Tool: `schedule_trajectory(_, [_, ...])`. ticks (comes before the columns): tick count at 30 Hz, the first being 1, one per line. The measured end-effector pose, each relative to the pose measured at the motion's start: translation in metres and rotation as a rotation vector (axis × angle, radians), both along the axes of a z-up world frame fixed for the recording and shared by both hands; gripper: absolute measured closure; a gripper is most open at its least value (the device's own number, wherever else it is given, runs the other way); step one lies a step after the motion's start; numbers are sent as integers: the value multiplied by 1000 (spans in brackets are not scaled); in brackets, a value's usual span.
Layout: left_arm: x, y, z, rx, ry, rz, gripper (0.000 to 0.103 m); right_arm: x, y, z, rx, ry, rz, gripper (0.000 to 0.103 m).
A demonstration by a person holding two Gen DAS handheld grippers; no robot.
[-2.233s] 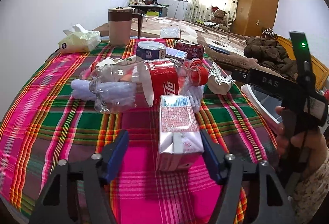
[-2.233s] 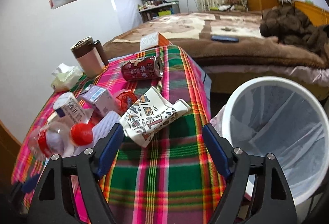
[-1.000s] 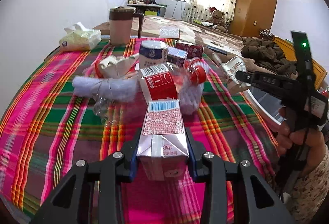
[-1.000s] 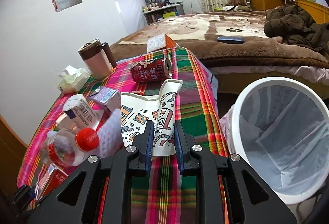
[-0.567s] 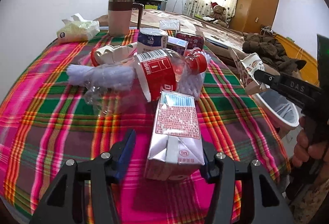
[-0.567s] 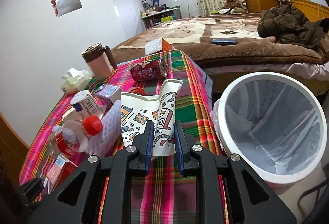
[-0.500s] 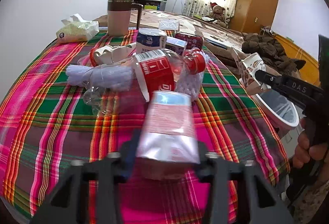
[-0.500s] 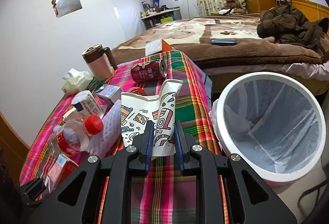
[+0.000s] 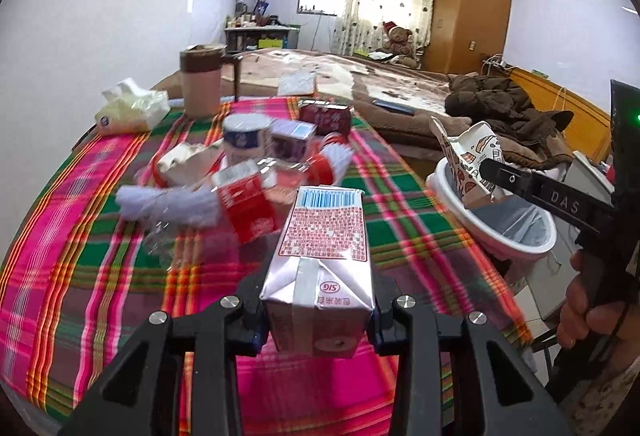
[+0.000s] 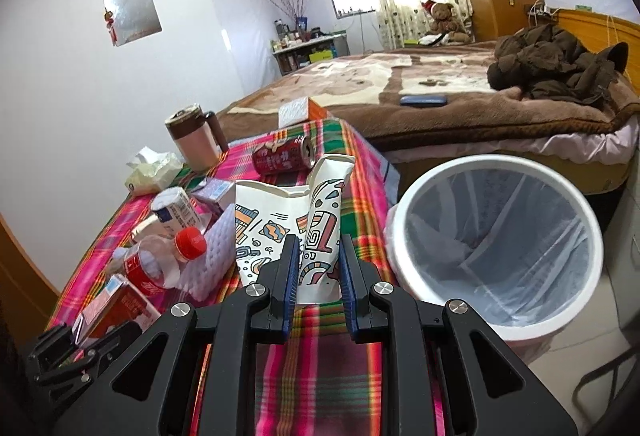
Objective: Collect trash
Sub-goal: 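Carry cup and carton to the white bin and open both tools over it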
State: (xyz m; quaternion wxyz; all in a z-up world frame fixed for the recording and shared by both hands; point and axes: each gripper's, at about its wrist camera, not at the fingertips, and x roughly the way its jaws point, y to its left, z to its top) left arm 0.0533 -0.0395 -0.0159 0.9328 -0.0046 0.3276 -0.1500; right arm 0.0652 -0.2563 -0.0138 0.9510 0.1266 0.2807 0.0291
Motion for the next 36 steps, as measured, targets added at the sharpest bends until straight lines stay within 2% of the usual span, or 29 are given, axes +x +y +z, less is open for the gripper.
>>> schedule_trajectory(10, [26,-57,22,-29,-19,-128,64,-5,-39,13,-45,-28,-84,83])
schedule_trajectory(22, [57,-143,30,-53,-7,-281,64,2,-91,3,-88,40,-207,83])
schedule_trajectory(36, [76,-202,13,8,22,-323,64,18,-132,-24,-139,155,-273,83])
